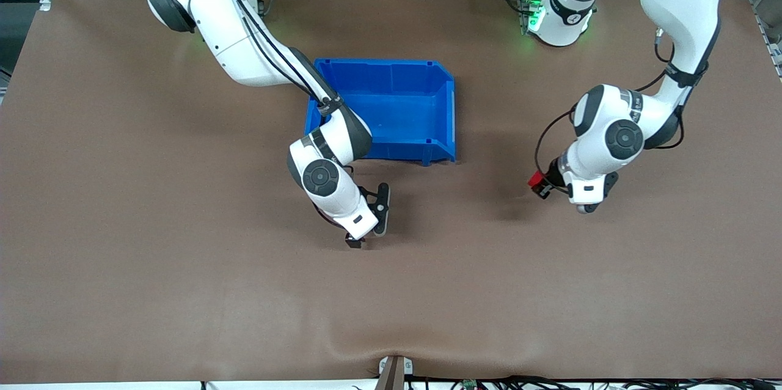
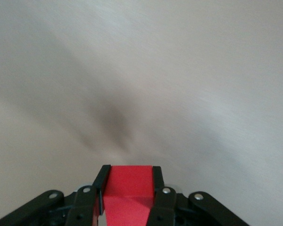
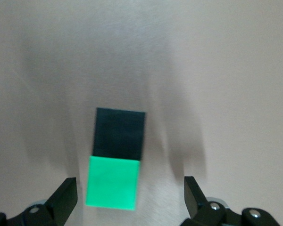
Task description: Attach green and red cubes to black cube
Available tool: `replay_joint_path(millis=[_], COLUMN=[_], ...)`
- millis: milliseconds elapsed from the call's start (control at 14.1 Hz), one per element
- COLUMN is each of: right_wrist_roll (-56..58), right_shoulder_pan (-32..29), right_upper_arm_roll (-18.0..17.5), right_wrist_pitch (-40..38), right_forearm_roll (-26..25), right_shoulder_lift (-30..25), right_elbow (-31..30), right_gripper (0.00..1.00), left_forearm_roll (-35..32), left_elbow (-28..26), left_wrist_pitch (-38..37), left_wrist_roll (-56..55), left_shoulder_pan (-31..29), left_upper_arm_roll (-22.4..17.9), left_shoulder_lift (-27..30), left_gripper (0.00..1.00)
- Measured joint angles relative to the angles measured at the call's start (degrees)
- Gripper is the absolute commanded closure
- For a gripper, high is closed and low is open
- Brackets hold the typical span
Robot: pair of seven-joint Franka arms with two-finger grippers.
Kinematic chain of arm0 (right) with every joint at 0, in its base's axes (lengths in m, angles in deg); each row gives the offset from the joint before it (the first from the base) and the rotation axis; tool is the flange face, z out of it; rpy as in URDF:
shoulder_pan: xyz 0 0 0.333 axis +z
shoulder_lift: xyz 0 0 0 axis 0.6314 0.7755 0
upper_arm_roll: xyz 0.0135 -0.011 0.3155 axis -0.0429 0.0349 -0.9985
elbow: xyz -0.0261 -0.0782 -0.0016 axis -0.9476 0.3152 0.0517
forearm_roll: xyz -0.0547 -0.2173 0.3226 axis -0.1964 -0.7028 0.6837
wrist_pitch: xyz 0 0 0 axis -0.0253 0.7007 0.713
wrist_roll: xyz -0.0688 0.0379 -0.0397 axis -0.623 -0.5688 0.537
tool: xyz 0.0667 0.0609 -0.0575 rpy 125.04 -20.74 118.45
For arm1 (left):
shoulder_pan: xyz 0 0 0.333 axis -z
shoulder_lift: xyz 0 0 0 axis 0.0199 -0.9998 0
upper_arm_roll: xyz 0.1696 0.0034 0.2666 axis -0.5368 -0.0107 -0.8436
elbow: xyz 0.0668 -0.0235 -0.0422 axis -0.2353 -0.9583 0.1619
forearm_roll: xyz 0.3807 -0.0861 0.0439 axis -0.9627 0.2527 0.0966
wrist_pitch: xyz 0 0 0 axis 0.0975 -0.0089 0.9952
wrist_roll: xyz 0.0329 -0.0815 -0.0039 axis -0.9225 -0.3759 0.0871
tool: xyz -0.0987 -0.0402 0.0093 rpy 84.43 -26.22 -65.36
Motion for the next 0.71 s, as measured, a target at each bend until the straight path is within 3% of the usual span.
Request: replay_joint_path(millis=[285,712], right_wrist_roll=[0.0,0.0], right_shoulder_pan=[-2.8,-9.1], right_upper_arm_roll=[0.5,0.6], right_wrist_pitch=[-4.3,-17.4], right_forearm_roll=[0.0,0.1], right_shoulder_lift=[-2.6,-9.5], right_elbow=[1.0,1.4], right_gripper=[0.00,0.00], left_forearm_roll=[0.0,0.0], left_elbow=[5.5,20.7], left_wrist_pitch=[0.0,0.1], left_wrist_roll=[-10.8,-19.5], left_shoulder_pan=[4.7,10.4], left_upper_arm_roll=[1.4,1.4], left_shoulder_lift=[-3.0,-14.1], left_gripper=[1.00,1.00])
